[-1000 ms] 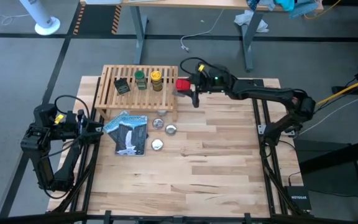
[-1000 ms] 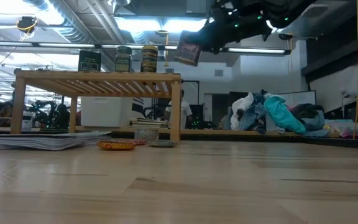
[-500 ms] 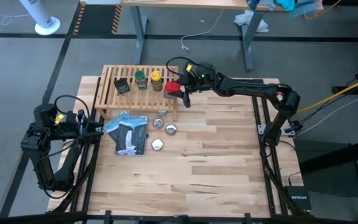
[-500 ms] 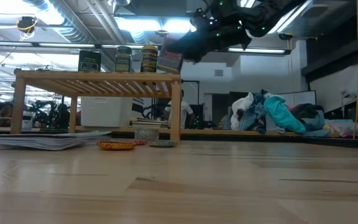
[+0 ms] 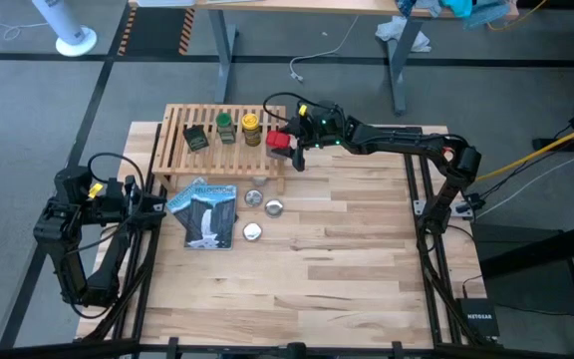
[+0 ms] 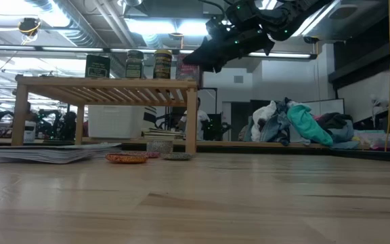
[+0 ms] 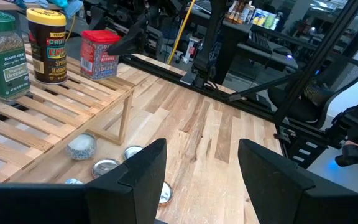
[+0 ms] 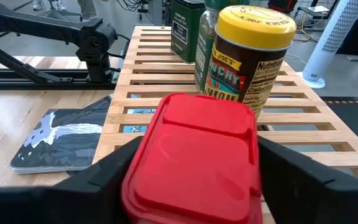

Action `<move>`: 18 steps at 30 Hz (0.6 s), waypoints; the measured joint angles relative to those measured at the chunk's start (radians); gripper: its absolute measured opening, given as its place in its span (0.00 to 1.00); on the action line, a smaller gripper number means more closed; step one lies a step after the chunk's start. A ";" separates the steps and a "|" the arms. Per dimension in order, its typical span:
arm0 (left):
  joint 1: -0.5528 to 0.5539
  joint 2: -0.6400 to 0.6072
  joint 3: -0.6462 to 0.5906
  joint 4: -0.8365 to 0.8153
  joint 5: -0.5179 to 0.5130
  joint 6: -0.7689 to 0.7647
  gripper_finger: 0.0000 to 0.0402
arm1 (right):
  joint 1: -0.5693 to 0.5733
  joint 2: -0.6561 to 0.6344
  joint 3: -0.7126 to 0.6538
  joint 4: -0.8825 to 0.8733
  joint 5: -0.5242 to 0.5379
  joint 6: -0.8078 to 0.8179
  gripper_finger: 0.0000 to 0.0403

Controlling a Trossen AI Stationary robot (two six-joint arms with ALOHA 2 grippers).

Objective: Shelf spices
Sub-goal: Put the red seasoning can on the shelf

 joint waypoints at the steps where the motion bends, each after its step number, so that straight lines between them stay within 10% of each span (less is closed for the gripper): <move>1: 0.000 0.000 0.000 0.000 0.000 0.000 0.48 | 0.000 0.000 0.000 0.000 0.000 0.000 0.70; 18: -0.002 0.000 0.000 0.000 0.000 0.000 0.48 | 0.000 0.000 0.000 0.005 0.002 0.002 0.54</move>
